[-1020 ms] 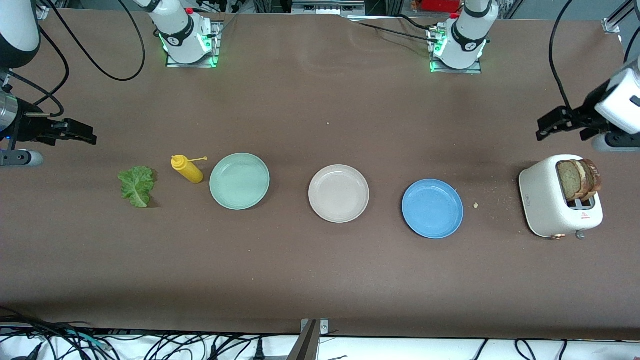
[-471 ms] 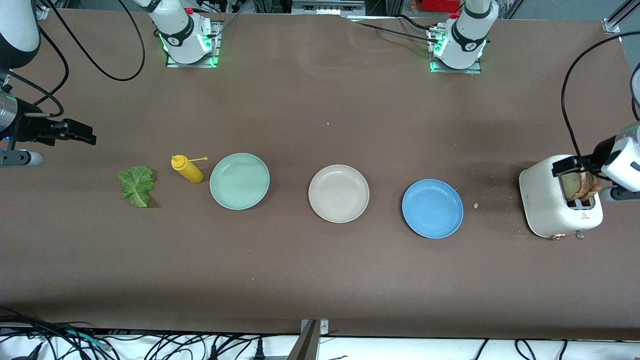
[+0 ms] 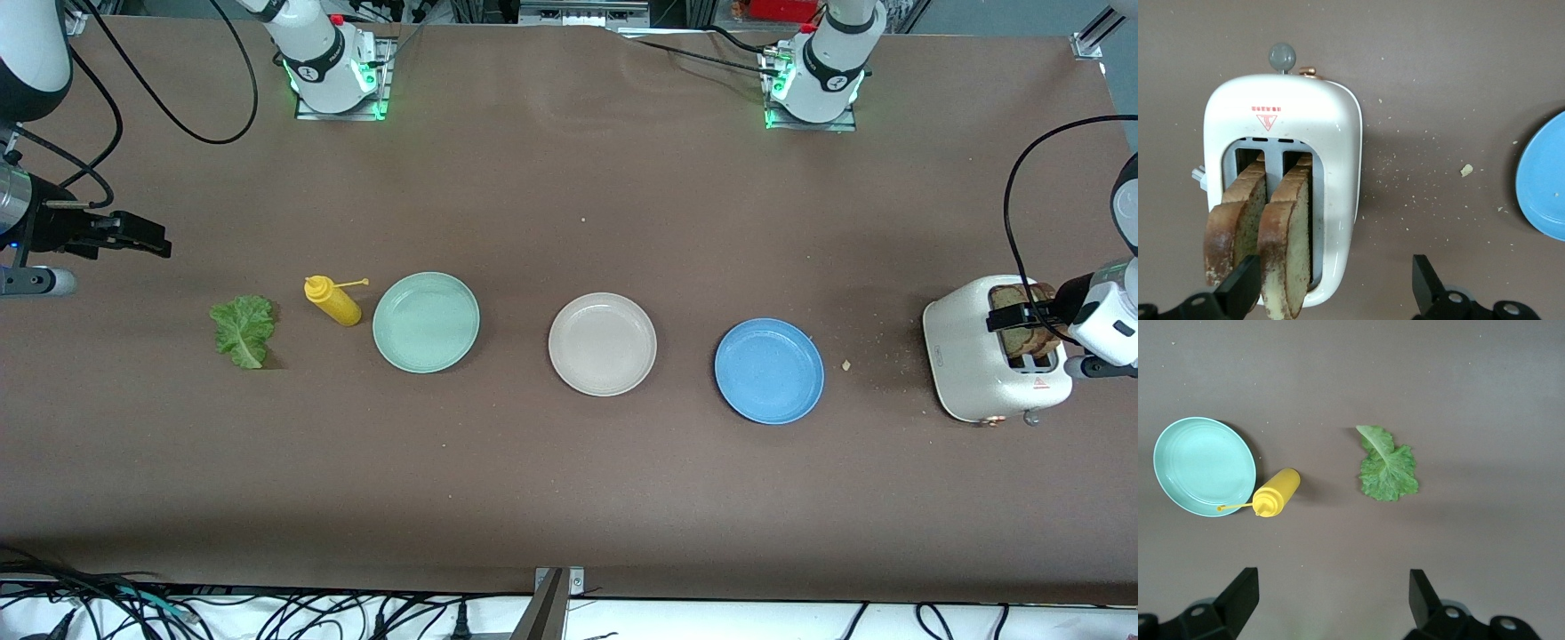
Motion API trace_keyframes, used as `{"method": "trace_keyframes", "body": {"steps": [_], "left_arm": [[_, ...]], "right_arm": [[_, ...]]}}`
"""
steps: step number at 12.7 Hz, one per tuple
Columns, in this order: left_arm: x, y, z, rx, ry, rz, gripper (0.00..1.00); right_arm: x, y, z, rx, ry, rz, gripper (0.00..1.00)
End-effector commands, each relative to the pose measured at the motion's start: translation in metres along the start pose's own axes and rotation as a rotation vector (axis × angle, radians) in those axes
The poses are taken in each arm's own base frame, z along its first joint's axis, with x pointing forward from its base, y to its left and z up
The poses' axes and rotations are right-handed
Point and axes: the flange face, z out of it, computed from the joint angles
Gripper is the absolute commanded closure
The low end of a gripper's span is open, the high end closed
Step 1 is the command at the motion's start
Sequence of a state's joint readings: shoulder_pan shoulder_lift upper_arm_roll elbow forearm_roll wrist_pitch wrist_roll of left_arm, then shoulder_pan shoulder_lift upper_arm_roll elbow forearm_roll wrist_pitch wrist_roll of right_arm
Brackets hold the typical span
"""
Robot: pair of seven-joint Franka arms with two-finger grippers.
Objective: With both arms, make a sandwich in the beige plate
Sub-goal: 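Grasp the toasted bread slice with the left gripper and lift it out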
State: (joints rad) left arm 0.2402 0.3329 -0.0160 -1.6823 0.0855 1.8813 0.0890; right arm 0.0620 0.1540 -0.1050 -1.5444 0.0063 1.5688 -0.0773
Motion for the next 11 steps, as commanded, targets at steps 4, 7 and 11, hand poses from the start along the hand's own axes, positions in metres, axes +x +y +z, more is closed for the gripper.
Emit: {"method": "trace_keyframes", "body": {"steps": [4,7,11], "left_arm": [[-0.009,-0.016,0.013,0.010,0.001,0.001,0.00],[-0.009,-0.021,0.021,0.003,-0.010,-0.010,0.00],[-0.010,-0.022,0.044,-0.016,-0.051,-0.019,0.32]], "right_arm": [[0.003,-0.001,-0.003,-0.009,0.005,0.002,0.00],[0.003,-0.001,-0.004,-0.009,0.006,0.002,0.00],[0.003,-0.001,-0.003,-0.009,0.006,0.002,0.00]]}}
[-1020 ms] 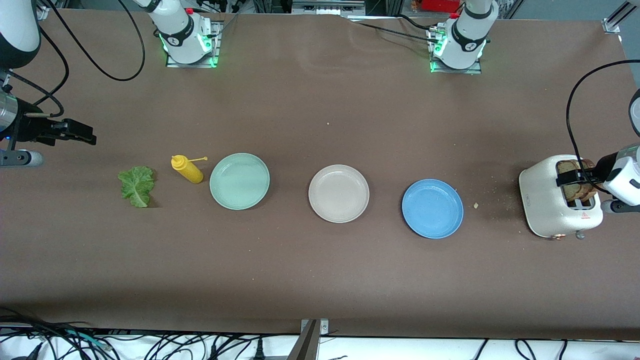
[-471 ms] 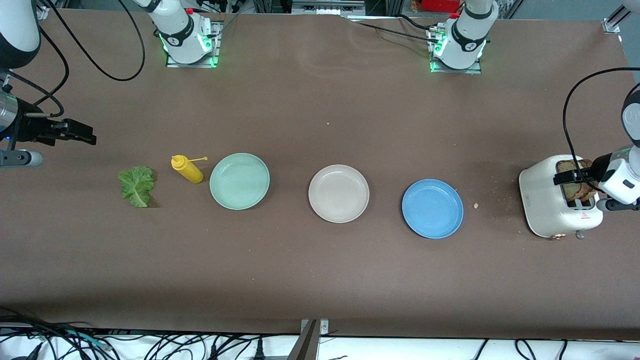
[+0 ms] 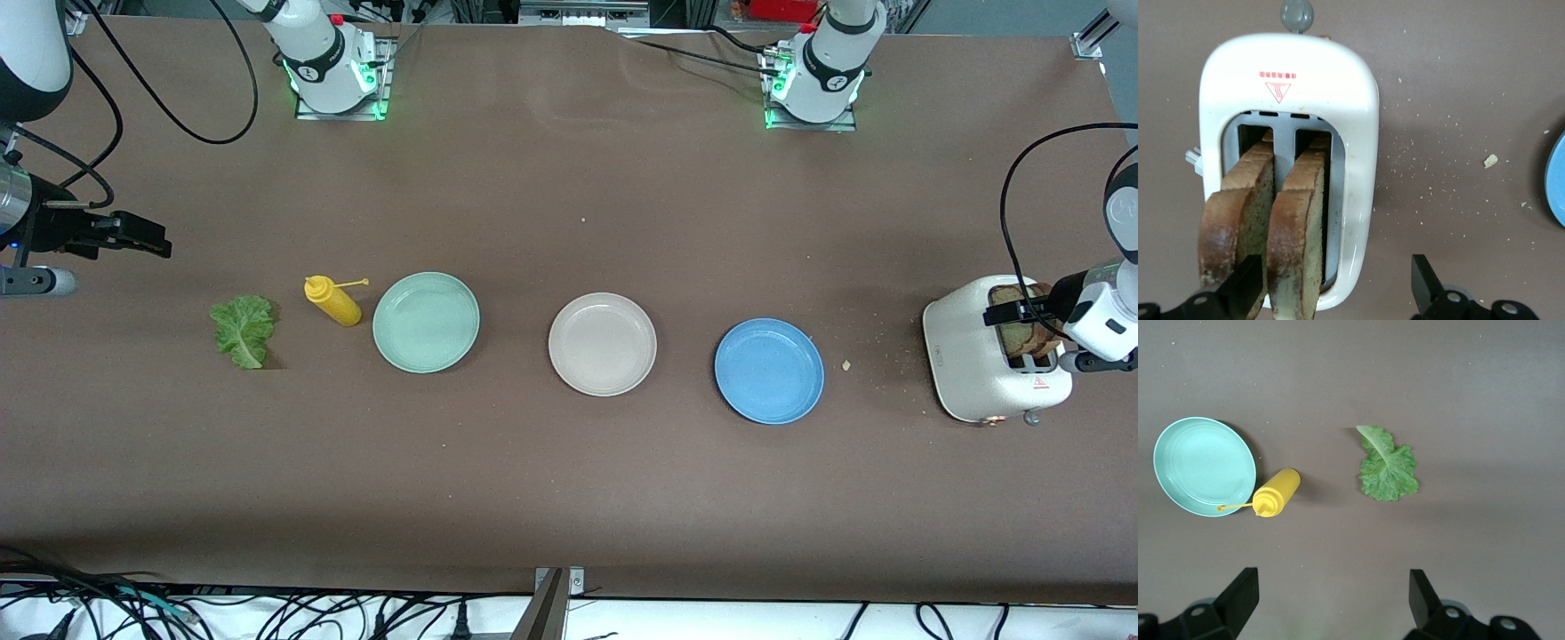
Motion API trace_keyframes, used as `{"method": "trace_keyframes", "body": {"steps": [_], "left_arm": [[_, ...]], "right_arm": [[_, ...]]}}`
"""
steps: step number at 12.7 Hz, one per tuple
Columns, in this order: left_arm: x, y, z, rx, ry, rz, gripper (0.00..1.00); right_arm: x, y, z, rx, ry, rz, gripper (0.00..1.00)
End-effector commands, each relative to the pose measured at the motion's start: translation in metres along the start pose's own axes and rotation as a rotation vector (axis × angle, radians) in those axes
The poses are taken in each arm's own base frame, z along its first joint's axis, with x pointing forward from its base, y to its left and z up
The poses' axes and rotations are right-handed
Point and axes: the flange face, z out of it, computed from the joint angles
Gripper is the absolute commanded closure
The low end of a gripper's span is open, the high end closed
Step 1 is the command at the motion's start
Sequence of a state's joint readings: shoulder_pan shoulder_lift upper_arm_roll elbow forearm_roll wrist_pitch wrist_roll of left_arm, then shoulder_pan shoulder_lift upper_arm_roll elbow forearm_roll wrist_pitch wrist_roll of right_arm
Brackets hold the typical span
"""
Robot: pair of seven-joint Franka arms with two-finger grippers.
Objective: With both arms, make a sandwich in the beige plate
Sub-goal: 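Grasp the toasted bread slice with the left gripper and lift it out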
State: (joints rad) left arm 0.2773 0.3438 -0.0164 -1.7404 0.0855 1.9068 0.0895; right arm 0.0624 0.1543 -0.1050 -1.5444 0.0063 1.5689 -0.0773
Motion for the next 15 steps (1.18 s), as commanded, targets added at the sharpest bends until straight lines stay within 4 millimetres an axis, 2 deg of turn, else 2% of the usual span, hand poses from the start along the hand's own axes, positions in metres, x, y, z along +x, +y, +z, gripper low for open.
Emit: {"method": "trace_keyframes", "body": {"steps": [1,2,3,8,11,13,15], "left_arm": [[-0.002,-0.010,0.015,-0.008,-0.021,-0.003,0.63],[-0.003,-0.023,0.014,-0.011,-0.019,-0.021,0.90],[-0.004,-0.026,0.009,-0.011,-0.013,-0.027,1.00],[-0.008,-0.027,-0.021,-0.004,-0.017,-0.037,1.00],[-0.007,-0.020,-0.072,0.009,-0.029,-0.024,1.00],[-0.012,0.004,-0.116,0.003,-0.046,0.019,1.00],[-0.020,0.058,-0.138,-0.027,-0.093,0.113,1.00]], "right_arm": [[0.003,-0.001,-0.003,-0.009,0.006,0.002,0.00],[0.003,-0.001,-0.003,-0.009,0.006,0.002,0.00],[0.003,-0.001,-0.003,-0.009,0.006,0.002,0.00],[0.002,-0.001,-0.004,-0.009,0.006,0.001,0.00],[0.003,-0.001,-0.003,-0.009,0.005,0.001,0.00],[0.002,-0.001,-0.004,-0.009,0.005,-0.001,0.00],[0.002,-0.001,-0.005,-0.009,0.006,0.001,0.00]]}}
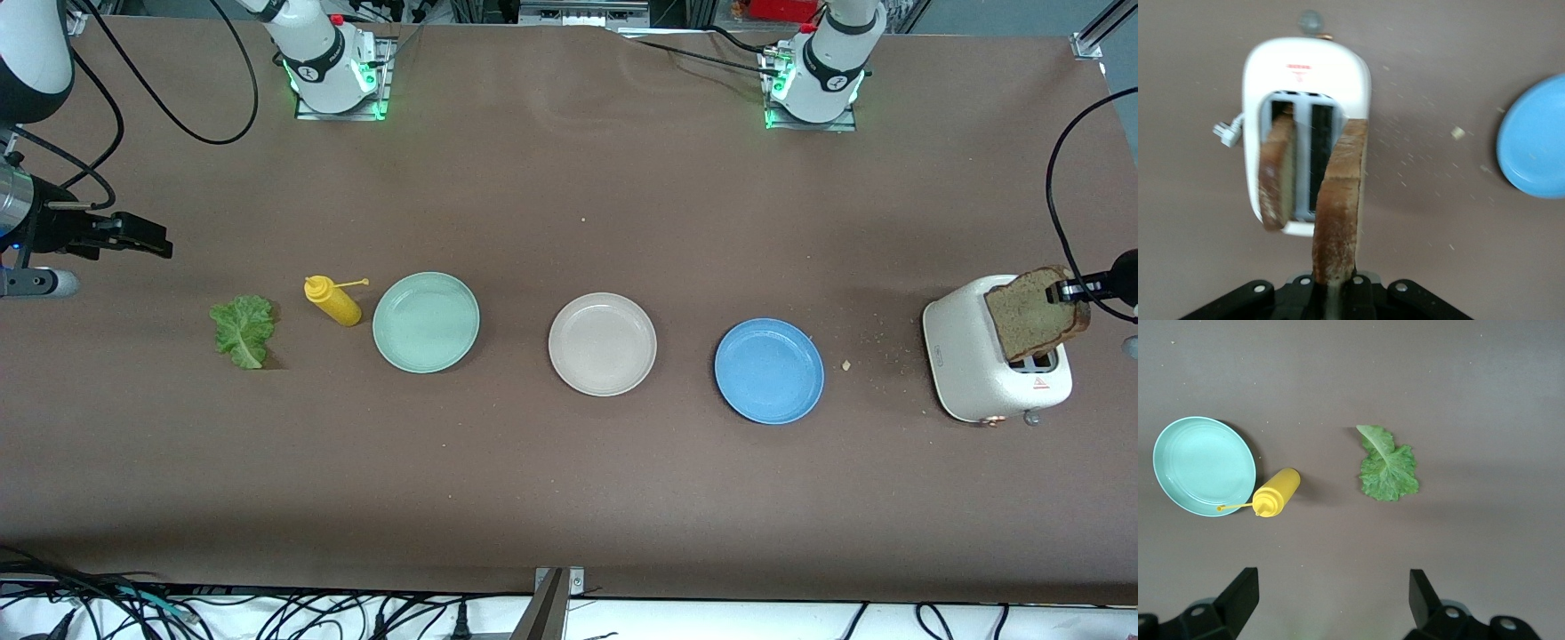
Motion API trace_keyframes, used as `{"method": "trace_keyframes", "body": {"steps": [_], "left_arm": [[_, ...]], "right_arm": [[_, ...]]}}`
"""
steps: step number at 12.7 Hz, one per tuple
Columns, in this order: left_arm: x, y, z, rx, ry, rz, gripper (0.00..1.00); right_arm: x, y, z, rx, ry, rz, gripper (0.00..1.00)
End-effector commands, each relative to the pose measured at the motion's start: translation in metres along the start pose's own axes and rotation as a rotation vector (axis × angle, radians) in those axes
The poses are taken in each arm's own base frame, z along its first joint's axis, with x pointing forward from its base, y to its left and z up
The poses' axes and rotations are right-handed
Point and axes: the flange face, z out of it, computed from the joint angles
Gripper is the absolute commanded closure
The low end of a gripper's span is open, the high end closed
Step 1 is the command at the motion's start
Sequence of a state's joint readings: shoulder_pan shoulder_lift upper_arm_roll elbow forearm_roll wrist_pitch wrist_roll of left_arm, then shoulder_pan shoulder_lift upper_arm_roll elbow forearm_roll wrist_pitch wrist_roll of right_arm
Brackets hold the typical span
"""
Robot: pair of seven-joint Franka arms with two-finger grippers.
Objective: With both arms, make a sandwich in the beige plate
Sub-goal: 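Grasp the toasted bread slice with the left gripper and lift it out, then carry the bread slice with the left gripper onto the beige plate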
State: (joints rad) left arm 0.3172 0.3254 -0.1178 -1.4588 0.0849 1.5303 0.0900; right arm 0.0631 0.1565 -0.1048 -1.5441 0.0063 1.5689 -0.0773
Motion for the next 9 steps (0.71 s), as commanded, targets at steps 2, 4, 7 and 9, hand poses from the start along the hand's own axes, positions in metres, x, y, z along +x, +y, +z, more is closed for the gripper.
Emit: {"method": "trace_keyframes", "body": {"steps": [2,4,7,9], "left_arm": [[-0.005,0.088,-0.024,-0.092,-0.020,0.162,1.00],[0.001,0.132,-0.001,-0.262,-0.071,0.222,1.00],[0.025,0.197,0.049,-0.536,-0.175,0.275,1.00],[0.042,0.258,0.080,-0.688,-0.193,0.303,1.00]], "right_arm": [[0.002,0.000,-0.005,-0.009,0.007,0.002,0.00],[0.002,0.000,-0.005,-0.009,0.008,0.002,0.00],[0.002,0.000,-0.006,-0.009,0.010,0.002,0.00],[0.002,0.000,-0.004,-0.009,0.007,0.002,0.00]]}}
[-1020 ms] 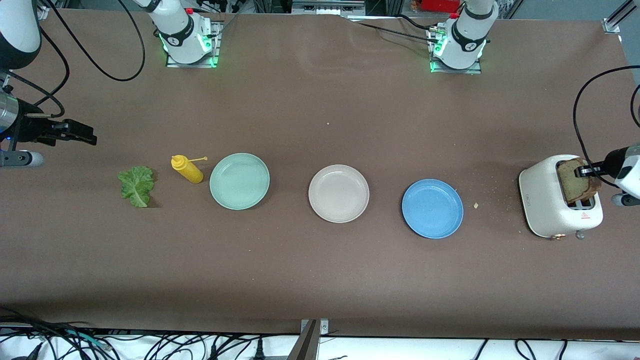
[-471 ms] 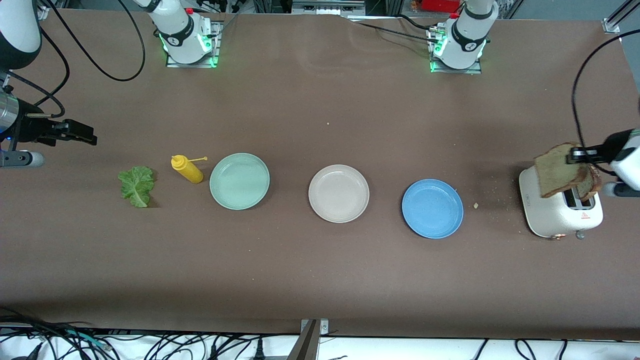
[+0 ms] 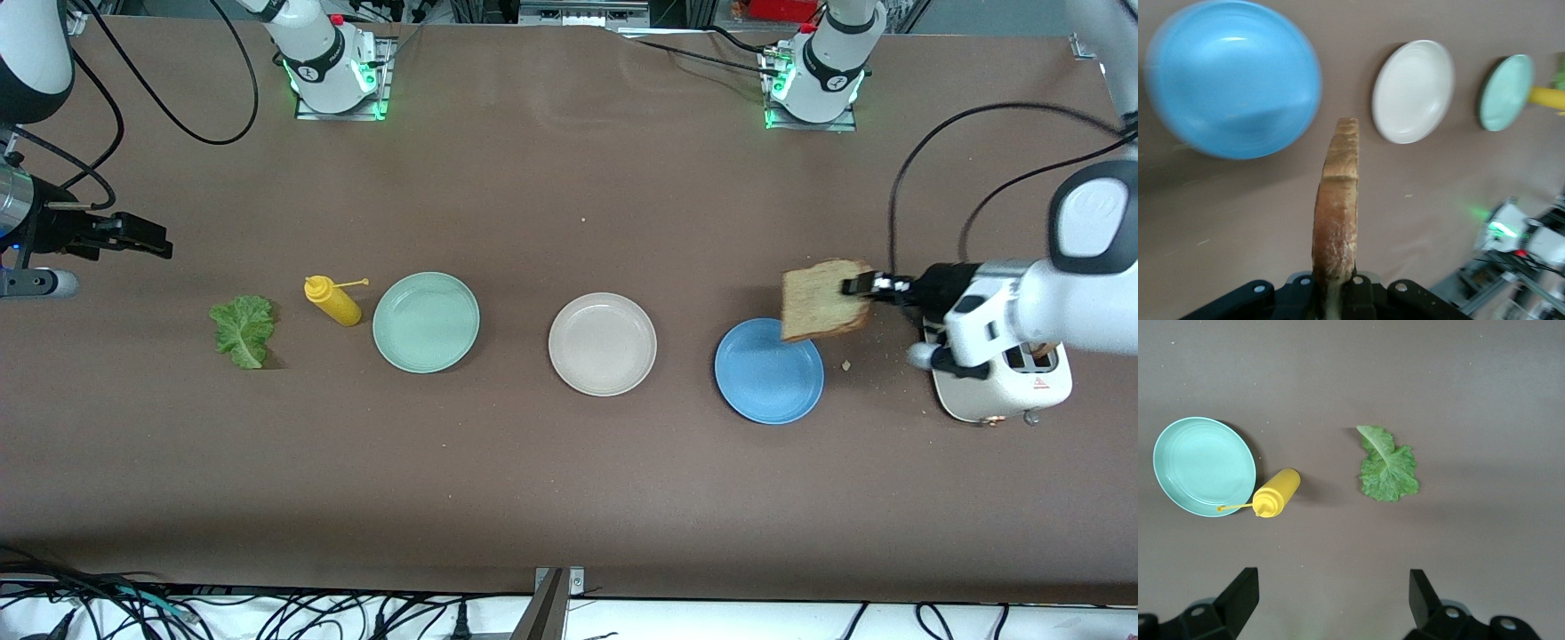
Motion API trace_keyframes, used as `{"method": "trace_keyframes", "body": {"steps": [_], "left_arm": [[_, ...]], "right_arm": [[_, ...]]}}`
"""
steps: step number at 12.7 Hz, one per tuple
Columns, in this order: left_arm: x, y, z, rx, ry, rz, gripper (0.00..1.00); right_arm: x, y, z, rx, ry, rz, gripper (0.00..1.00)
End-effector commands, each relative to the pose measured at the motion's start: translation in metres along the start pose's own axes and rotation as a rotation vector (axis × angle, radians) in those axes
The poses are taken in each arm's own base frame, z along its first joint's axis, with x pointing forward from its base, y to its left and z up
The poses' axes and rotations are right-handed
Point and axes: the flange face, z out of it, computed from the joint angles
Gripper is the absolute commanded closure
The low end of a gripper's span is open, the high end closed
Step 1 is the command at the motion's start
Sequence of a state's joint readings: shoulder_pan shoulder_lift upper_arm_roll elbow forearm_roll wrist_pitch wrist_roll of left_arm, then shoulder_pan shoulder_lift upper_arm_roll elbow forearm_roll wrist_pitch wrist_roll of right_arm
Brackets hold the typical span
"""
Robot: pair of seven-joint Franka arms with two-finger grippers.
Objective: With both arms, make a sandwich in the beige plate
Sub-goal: 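Carry the bread slice with the left gripper onto the beige plate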
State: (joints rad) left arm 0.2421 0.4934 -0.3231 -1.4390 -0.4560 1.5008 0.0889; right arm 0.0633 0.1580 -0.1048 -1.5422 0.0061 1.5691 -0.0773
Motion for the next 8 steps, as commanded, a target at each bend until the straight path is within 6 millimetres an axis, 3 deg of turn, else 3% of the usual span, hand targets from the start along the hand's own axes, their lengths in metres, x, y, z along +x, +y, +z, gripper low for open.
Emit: {"method": "trace_keyframes", "body": {"steps": [1,5,6,8], "left_arm": [[0.044,0.043,0.069,-0.147,-0.015,0.057,1.00],[0.095,0.088,0.189,-0.262,0.033,0.047,1.00],[0.104,0.090,0.211,-0.252,0.066,0.076,1.00],[0.116,0.071,0.242,-0.253,0.077,0.134,1.00]], "right_arm": [[0.001,0.000,-0.005,-0.008,0.008,0.002,0.00],[0.001,0.000,-0.005,-0.008,0.008,0.002,0.00],[0.002,0.000,-0.004,-0.008,0.006,0.002,0.00],[0.002,0.001,-0.004,-0.008,0.006,0.003,0.00]]}}
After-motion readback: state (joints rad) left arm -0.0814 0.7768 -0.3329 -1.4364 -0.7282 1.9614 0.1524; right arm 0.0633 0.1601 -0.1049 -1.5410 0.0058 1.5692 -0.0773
